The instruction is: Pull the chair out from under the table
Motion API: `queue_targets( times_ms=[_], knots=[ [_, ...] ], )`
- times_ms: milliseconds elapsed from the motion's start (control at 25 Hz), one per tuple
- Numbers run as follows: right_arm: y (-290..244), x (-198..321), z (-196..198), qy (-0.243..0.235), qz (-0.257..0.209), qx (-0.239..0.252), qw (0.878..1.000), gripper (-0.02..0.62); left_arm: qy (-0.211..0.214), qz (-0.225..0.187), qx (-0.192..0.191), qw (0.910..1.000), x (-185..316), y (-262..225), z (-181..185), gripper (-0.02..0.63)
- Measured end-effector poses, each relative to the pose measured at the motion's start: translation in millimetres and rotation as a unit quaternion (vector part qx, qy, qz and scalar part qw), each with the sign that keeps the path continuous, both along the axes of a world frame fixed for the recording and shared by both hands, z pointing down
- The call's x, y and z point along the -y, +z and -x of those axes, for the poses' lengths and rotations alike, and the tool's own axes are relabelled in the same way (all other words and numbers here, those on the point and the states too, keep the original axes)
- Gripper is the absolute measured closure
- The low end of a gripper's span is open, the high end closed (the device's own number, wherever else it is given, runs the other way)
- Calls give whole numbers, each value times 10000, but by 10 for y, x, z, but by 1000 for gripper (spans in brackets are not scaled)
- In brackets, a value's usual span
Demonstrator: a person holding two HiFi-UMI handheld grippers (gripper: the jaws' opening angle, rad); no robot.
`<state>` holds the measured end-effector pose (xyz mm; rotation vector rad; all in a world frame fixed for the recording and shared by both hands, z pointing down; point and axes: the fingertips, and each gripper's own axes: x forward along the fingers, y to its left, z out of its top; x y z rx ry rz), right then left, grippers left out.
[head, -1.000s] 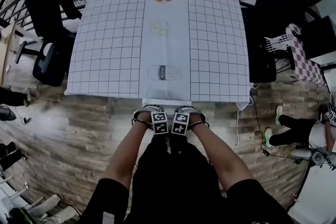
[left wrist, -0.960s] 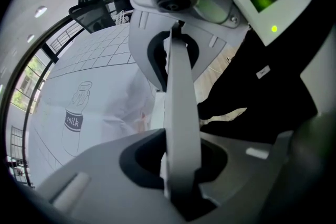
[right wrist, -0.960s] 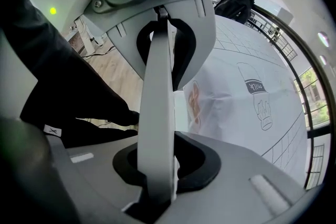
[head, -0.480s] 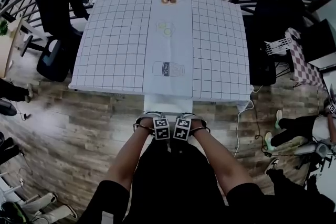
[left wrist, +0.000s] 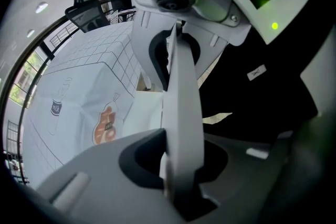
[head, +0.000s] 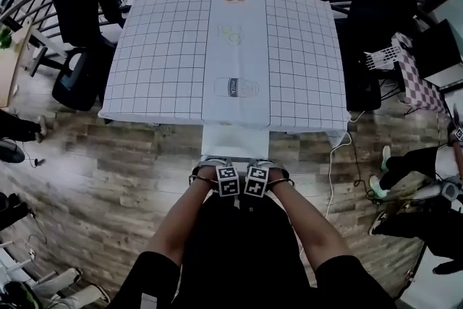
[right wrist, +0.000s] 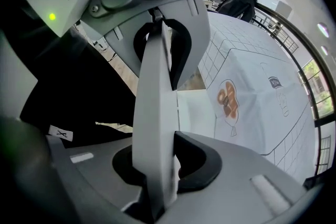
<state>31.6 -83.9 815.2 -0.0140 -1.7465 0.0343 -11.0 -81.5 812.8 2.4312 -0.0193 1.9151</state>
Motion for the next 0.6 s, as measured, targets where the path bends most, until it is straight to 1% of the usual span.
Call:
queue_targets(
  times_ms=[160, 280, 320, 480, 600],
  knots=[
    [-19, -206, 7, 1, 54, -40, 10000, 517, 108, -6, 20, 9999, -193, -23, 4, 523],
    [-290, -303, -152, 104, 220, 49, 9997, 514, 40, 64, 64, 10000, -308, -303, -159, 523],
    [-317, -356, -152, 148, 261, 91, 9995, 511, 45, 66, 80, 9999, -367, -328, -157, 523],
    [10, -588, 14, 109, 113, 36, 9999, 512, 17, 45, 9, 10000, -609, 0, 26, 523],
    [-9, -673, 40, -2, 26, 8, 10000, 512, -133, 108, -32, 9998, -693, -24, 50, 522]
  ],
)
